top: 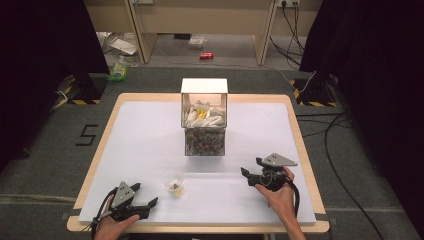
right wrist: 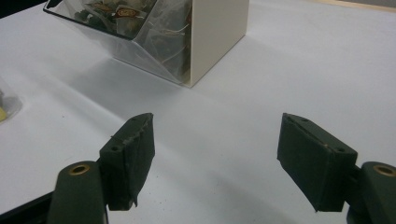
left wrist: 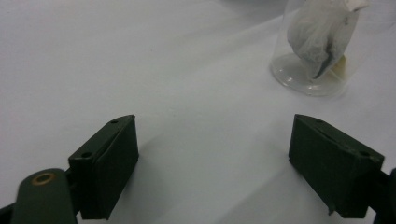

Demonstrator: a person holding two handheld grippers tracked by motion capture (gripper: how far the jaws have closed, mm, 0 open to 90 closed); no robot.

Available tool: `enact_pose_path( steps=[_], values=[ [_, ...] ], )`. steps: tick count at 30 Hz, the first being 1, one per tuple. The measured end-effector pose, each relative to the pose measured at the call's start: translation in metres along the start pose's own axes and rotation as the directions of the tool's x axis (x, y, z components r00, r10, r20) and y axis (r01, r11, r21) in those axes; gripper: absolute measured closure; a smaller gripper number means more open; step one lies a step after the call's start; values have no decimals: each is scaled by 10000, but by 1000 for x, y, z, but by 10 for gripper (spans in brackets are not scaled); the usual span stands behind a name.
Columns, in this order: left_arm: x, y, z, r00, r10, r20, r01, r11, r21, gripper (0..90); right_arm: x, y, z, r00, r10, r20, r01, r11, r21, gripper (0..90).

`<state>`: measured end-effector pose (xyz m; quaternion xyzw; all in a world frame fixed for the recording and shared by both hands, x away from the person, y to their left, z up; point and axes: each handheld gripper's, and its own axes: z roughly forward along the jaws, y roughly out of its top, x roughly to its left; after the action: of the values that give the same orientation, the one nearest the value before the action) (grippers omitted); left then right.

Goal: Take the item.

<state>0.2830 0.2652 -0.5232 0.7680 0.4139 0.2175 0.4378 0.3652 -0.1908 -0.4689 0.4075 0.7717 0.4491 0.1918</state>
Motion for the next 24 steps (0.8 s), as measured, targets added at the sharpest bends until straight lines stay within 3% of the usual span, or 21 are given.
enact_pose_path(
  steps=[14,24],
  values=[
    [0,0,0,10000,0,1,0,10000,2,151,4,-12,-6,10000,14,-10,-14,9998,221,283],
    [0,0,0,10000,6,-1,-6,10000,2,151,12,-19,-9,9996,-271,17,270,9982,535,249]
  ],
)
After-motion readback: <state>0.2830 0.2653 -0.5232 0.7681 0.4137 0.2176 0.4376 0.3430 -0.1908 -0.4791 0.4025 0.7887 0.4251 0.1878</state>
